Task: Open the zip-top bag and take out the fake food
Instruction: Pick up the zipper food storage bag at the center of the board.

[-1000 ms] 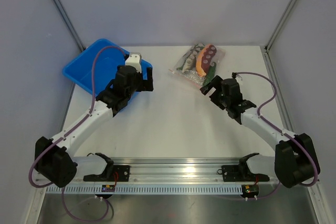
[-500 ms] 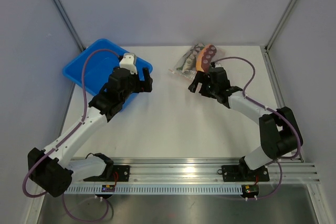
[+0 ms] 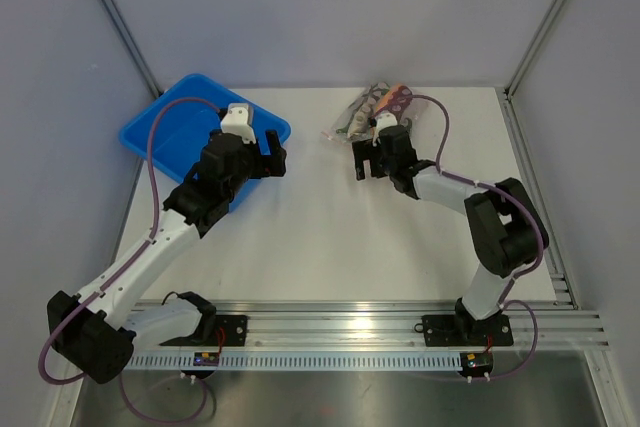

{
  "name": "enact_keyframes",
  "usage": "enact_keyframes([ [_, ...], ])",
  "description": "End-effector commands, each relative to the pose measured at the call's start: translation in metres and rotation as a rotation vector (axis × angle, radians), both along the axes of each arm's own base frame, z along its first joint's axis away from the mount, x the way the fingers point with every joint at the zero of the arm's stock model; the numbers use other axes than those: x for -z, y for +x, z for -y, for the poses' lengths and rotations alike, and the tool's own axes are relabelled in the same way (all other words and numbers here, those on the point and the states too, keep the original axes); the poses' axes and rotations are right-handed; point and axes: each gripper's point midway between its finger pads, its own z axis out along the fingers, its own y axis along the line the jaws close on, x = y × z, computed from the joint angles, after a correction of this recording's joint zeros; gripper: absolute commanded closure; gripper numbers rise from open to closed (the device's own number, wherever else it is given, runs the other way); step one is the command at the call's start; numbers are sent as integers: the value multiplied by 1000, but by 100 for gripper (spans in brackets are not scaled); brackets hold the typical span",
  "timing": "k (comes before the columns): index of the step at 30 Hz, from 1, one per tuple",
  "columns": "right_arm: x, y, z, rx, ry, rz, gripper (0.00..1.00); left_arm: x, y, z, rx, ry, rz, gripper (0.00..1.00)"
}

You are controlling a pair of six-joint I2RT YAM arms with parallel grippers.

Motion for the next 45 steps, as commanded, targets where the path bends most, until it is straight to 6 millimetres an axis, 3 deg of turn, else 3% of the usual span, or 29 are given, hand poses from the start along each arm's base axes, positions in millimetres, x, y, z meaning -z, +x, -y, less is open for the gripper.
enact_keyframes([
  [1, -36, 34, -14, -74, -207, 215, 0, -12, 3, -2, -21, -24, 42, 1],
  [4, -32, 44, -15, -52, -374, 250, 1, -12, 3, -1, -19, -28, 41, 1],
  [5, -35, 48, -2, 31, -443, 263, 1, -12, 3, -1, -18, -30, 40, 1],
  [6, -34, 51, -2, 59, -472, 271, 1, -12, 3, -1, -18, -33, 42, 1],
  [21, -4, 71, -32, -51, -574, 289, 17, -6, 5, -2, -34, -23, 30, 1],
  [24, 0, 73, -36, -64, -594, 293, 19, -6, 6, -3, -40, -20, 26, 1],
  [26, 3, 74, -37, -73, -611, 288, 26, -6, 5, -4, -43, -21, 25, 1],
  [30, 12, 83, -39, -63, -640, 283, 28, -6, 5, -6, -51, -20, 28, 1],
  [38, 18, 85, -42, -69, -637, 284, 42, -7, 4, -7, -57, -19, 31, 1],
  [45, 21, 86, -38, -54, -649, 289, 64, -9, 5, -5, -49, -24, 31, 1],
])
